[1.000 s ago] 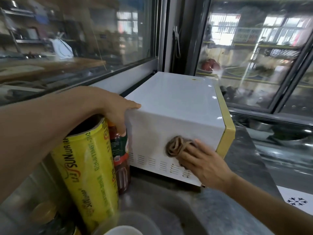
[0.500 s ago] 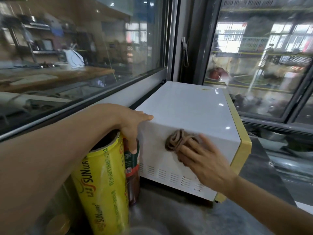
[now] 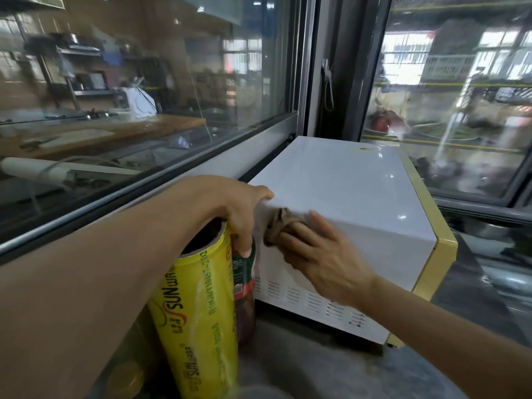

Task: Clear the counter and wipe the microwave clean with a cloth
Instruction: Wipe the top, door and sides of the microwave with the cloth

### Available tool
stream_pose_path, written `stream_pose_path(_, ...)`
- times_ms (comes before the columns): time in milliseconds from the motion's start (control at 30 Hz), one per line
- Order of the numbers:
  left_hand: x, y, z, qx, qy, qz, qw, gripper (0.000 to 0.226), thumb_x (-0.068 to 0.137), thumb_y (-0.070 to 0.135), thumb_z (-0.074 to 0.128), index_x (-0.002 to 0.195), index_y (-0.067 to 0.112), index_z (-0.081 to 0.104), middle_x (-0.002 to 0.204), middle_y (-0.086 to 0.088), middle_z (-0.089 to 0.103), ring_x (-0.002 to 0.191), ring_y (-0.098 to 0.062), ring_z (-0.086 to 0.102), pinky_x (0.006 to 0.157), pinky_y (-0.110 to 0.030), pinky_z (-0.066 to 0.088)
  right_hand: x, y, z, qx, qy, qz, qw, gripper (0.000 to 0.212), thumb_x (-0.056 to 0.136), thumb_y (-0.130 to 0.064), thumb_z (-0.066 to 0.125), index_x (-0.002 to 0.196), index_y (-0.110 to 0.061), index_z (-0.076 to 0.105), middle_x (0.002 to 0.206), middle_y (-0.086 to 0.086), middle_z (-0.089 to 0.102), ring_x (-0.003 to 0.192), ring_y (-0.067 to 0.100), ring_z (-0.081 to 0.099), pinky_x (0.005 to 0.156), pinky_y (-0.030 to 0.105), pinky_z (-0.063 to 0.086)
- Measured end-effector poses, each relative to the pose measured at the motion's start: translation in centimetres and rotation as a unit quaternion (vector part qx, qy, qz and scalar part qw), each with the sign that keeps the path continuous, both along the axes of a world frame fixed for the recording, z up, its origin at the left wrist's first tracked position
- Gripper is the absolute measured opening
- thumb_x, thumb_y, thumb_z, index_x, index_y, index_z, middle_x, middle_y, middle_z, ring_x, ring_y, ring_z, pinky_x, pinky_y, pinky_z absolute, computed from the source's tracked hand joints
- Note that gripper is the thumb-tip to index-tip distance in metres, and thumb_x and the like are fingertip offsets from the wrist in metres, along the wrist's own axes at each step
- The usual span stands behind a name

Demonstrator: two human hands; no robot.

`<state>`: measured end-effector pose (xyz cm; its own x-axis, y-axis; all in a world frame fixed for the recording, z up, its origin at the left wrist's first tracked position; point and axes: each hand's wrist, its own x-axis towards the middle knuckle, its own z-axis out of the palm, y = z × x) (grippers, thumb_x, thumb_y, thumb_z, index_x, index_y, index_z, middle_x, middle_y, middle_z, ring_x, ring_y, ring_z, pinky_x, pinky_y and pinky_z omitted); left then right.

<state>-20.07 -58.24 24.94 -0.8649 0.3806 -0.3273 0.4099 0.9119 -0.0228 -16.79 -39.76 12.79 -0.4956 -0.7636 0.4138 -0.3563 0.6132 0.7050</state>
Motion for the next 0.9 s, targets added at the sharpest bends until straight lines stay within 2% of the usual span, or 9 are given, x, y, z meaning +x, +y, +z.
stream_pose_path(67,-0.3,0.1,-0.2,0.018,0.003,-0.013,1.0,0.093,0.056,0.021,0.087,0.131,0.022,0.033,0.126,-0.007,0.054,0.109,-0.027,0.057,0.091,-0.042,0.049,-1.0,-1.5,0.6,-0.014,0.014,0.006,1.0,0.038,0.085,-0.024,0.044,0.114,-0.022,0.068,0.127,0.001,0.06,0.124,0.03,0.051,0.113,0.049,0.014)
stream_pose_path(133,-0.3,0.1,-0.2,0.024,0.006,-0.011,1.0,0.087,0.058,0.02,0.087,0.129,0.021,0.037,0.121,-0.005,0.058,0.105,-0.025,0.059,0.09,-0.04,0.051,-1.6,-2.3,0.2,-0.018,0.021,-0.001,1.0,0.041,0.084,-0.024,0.044,0.118,-0.02,0.066,0.128,0.002,0.059,0.123,0.03,0.051,0.112,0.049,0.016)
stream_pose_path(267,-0.3,0.0,0.0,-0.018,0.012,0.007,1.0,0.114,0.058,0.027,0.087,0.146,0.026,0.015,0.144,-0.001,0.036,0.123,-0.025,0.046,0.1,-0.04,0.043,-2.1,-2.5,-2.3,-0.007,0.019,-0.037,0.999,0.049,0.077,-0.026,0.051,0.124,-0.017,0.061,0.131,0.002,0.058,0.125,0.029,0.05,0.114,0.047,0.012)
stream_pose_path(333,-0.2,0.0,0.1,-0.02,0.014,0.013,1.0,0.117,0.059,0.027,0.087,0.147,0.029,0.011,0.151,-0.001,0.027,0.128,-0.025,0.041,0.102,-0.04,0.041,-1.9,-2.6,-3.8,0.004,0.003,-0.048,0.999,0.05,0.074,-0.027,0.057,0.124,-0.018,0.061,0.13,0.0,0.059,0.124,0.027,0.051,0.115,0.047,0.016)
stream_pose_path(467,-0.3,-0.1,0.0,-0.017,0.007,0.017,1.0,0.116,0.057,0.027,0.087,0.146,0.032,0.012,0.151,-0.001,0.027,0.127,-0.026,0.042,0.101,-0.042,0.042,-0.4,-1.8,-7.0,0.058,-0.083,-0.069,0.992,0.045,0.078,-0.033,0.064,0.122,-0.024,0.064,0.134,-0.006,0.056,0.128,0.022,0.048,0.114,0.046,0.021)
stream_pose_path(567,0.0,-0.1,0.2,-0.026,0.009,0.013,1.0,0.117,0.056,0.031,0.087,0.146,0.032,0.013,0.15,0.0,0.03,0.126,-0.027,0.043,0.101,-0.043,0.042,0.6,-1.2,-6.9,0.092,-0.094,-0.061,0.99,0.032,0.078,-0.035,0.065,0.109,-0.03,0.071,0.124,-0.012,0.063,0.123,0.016,0.053,0.114,0.042,0.024)
stream_pose_path(700,0.7,0.3,0.6,-0.059,0.022,-0.004,0.998,0.115,0.058,0.033,0.086,0.147,0.025,0.013,0.148,-0.003,0.033,0.126,-0.026,0.043,0.102,-0.042,0.041,0.7,-0.1,-2.9,0.0,-0.013,0.001,1.0,0.024,0.083,-0.027,0.057,0.1,-0.026,0.075,0.117,-0.006,0.066,0.117,0.022,0.058,0.115,0.044,0.016)
stream_pose_path(800,1.5,1.4,0.9,-0.112,0.07,-0.026,0.991,0.107,0.06,0.035,0.085,0.143,0.025,0.019,0.138,-0.005,0.045,0.118,-0.027,0.05,0.095,-0.04,0.043,0.7,1.4,-1.3,-0.078,0.044,-0.015,0.996,0.034,0.09,-0.021,0.043,0.111,-0.02,0.069,0.123,0.002,0.062,0.121,0.03,0.051,0.117,0.045,0.007)
stream_pose_path(900,2.1,2.8,0.0,-0.143,0.111,-0.045,0.982,0.1,0.06,0.037,0.082,0.14,0.025,0.022,0.133,-0.001,0.049,0.116,-0.025,0.05,0.091,-0.038,0.038,1.5,2.5,-3.7,-0.05,0.031,-0.056,0.997,0.035,0.085,-0.021,0.056,0.118,-0.019,0.066,0.124,0.003,0.062,0.121,0.032,0.052,0.115,0.047,0.014)
